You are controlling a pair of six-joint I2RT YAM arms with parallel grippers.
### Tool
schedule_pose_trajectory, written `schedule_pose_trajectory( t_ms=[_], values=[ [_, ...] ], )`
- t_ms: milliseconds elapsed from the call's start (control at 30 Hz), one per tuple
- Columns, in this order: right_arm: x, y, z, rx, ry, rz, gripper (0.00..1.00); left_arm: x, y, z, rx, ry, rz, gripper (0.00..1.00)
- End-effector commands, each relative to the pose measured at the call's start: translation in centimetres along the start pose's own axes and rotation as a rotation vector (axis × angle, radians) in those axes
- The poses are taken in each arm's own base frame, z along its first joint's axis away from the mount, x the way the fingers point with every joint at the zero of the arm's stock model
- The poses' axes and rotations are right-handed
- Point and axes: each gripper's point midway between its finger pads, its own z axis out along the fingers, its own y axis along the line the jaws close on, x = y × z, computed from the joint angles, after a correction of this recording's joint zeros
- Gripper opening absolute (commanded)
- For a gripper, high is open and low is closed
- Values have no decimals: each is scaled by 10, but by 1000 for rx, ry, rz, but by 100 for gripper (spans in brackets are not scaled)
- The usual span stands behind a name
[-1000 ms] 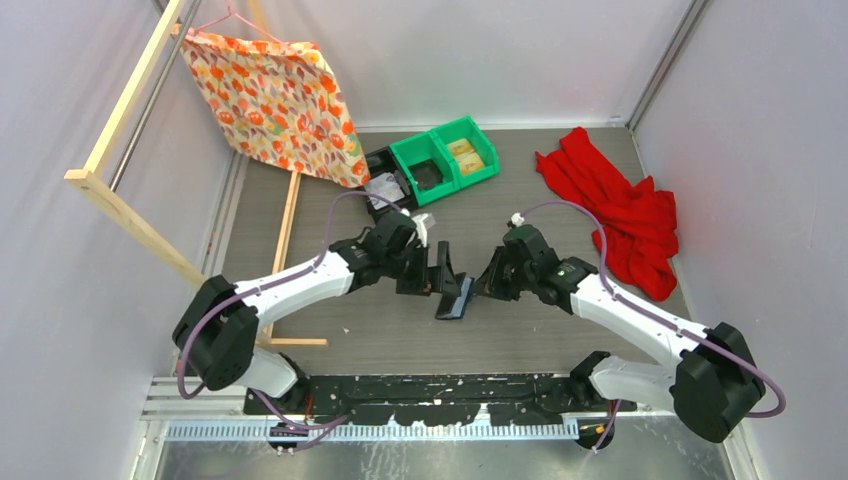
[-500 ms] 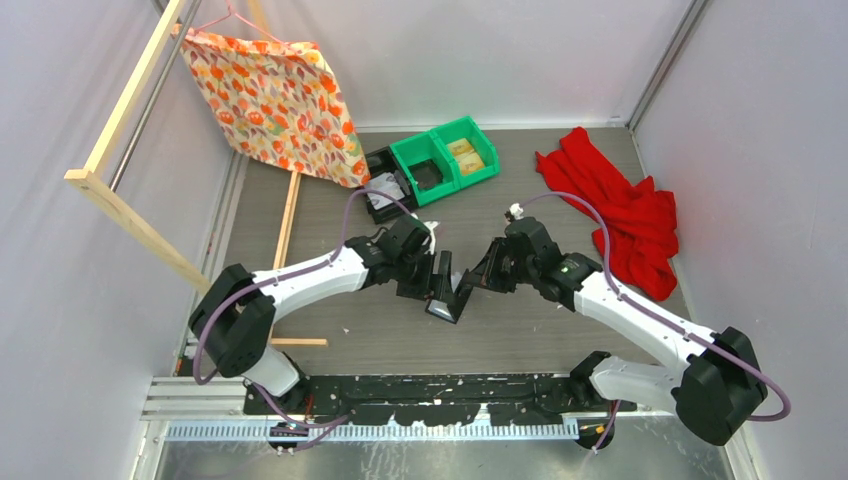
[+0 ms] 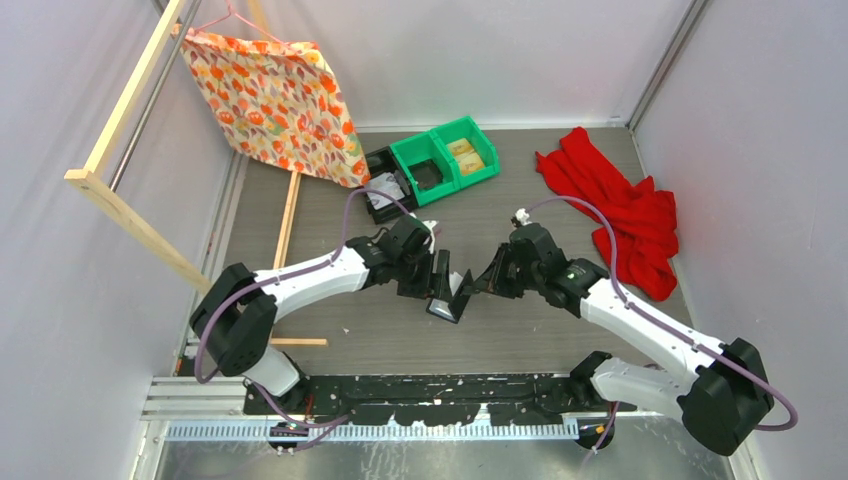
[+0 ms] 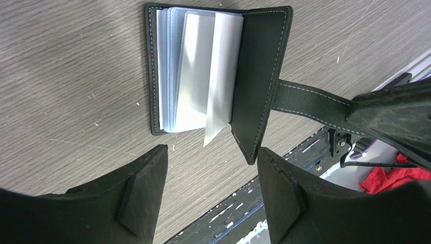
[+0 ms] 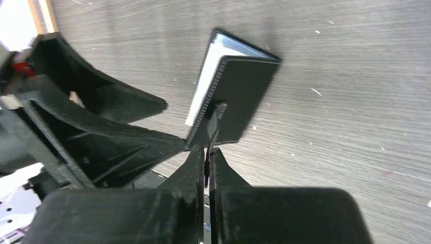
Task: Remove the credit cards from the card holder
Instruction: Open the card holder at the center of the board.
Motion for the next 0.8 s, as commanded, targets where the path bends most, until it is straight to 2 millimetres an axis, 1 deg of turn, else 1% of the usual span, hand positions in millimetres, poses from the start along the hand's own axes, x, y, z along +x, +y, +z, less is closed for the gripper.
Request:
schedule_pose_trajectory(
  t_ms=[0,100,167,200,267,400,567,667,767],
  values=[
    [7,-31,-1,103,-6,-16,1,-16,-13,-12,43,-92,3,66],
    [14,-55,0,184,-3,1,1,-19,-14,-16,48,-122,-4,66],
    [12,-74,-1,267,-37,16,1,-21,-13,-17,47,-132,-9,66],
    [13,-81,0,290,-48,25,1,-21,-12,-17,43,-133,-14,66],
    [16,-96,0,345,-50,39,1,-22,-9,-13,29,-130,-29,66],
    [22,-118,-2,453,-31,38,1,-22,-2,-5,5,-119,-59,67],
    [27,-149,-1,644,9,33,1,-22,4,8,-32,-90,-81,66],
    [30,-160,4,707,35,28,1,-21,9,15,-58,-70,-91,65],
    [32,-161,12,712,46,36,1,-20,5,19,-43,-51,-87,63]
  ],
)
